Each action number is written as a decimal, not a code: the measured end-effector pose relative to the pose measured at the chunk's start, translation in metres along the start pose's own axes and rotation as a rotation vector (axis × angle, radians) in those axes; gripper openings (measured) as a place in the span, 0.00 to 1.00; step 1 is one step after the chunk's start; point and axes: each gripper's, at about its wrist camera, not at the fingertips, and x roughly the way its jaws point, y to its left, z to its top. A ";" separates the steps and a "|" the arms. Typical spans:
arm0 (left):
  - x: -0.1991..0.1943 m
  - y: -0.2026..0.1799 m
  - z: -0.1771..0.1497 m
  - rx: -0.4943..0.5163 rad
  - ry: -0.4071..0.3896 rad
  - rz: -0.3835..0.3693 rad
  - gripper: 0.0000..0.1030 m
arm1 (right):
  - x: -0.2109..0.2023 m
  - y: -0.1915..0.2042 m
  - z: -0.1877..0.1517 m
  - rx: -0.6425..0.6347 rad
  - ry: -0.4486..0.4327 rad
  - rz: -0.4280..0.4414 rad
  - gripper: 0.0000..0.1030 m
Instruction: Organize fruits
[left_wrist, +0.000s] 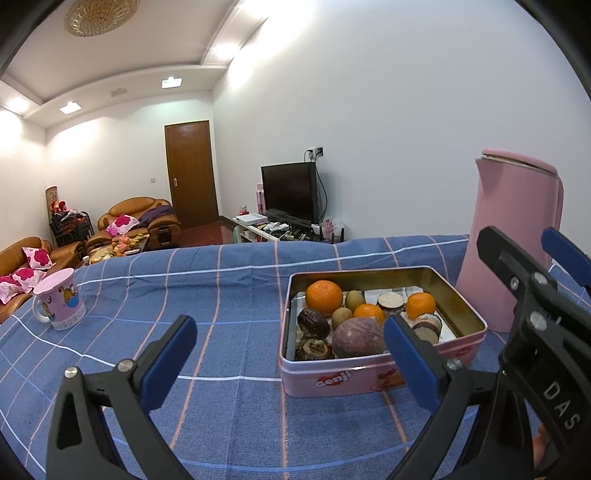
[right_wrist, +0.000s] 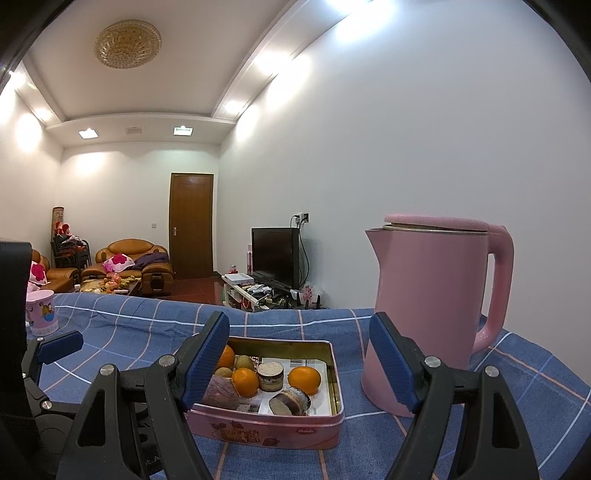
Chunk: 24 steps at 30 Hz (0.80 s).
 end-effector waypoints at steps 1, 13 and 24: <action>0.000 0.000 0.000 0.000 0.000 0.001 1.00 | 0.000 0.000 0.000 0.001 0.000 0.001 0.77; -0.002 0.001 0.000 -0.002 0.000 0.004 1.00 | 0.000 -0.003 0.001 0.005 0.003 -0.001 0.77; -0.003 0.001 0.000 0.000 -0.001 0.004 1.00 | 0.001 -0.004 0.001 0.005 0.004 -0.002 0.77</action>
